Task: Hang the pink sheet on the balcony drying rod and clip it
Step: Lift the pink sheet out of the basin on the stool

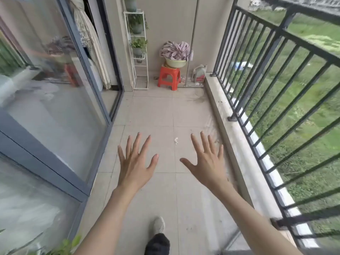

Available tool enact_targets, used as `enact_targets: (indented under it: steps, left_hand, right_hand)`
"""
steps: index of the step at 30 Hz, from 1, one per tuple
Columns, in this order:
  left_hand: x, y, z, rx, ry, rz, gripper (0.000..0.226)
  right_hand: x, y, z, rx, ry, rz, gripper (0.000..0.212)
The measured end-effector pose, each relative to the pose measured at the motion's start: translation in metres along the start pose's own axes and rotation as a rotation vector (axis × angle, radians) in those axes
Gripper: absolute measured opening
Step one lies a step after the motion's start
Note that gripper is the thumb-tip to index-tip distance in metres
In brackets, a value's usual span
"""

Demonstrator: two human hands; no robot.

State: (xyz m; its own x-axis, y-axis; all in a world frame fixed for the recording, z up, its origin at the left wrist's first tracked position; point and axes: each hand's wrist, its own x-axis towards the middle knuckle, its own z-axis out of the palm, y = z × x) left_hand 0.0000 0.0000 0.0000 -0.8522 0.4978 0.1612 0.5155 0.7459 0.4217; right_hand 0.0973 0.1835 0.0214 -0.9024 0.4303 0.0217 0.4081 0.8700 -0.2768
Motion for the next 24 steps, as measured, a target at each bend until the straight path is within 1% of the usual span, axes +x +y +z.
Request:
enact_targets:
  steps: [1, 4, 8, 15, 21, 24]
  left_hand:
    - [0.015, -0.005, 0.003, 0.007, -0.017, -0.004, 0.072]
    - [0.077, -0.021, 0.005, 0.018, 0.005, 0.0, 0.073]
    - [0.167, -0.039, 0.001, 0.038, 0.037, 0.05, 0.07]
    - [0.281, -0.066, 0.009, 0.077, -0.016, 0.074, 0.07]
    - [0.359, -0.081, 0.046, 0.036, -0.11, 0.028, 0.072]
    - [0.421, -0.084, 0.063, 0.041, -0.13, 0.026, 0.072]
  right_hand:
    - [0.016, 0.001, 0.004, -0.012, 0.002, -0.005, 0.08]
    - [0.074, 0.0, 0.007, -0.008, 0.015, 0.014, 0.079]
    - [0.155, -0.008, 0.003, 0.003, 0.051, 0.011, 0.078]
    - [0.276, -0.01, 0.0, -0.019, 0.052, 0.016, 0.078]
    - [0.378, -0.006, 0.019, -0.003, -0.027, 0.029, 0.076]
    - [0.442, 0.006, 0.019, -0.003, -0.021, 0.025, 0.076]
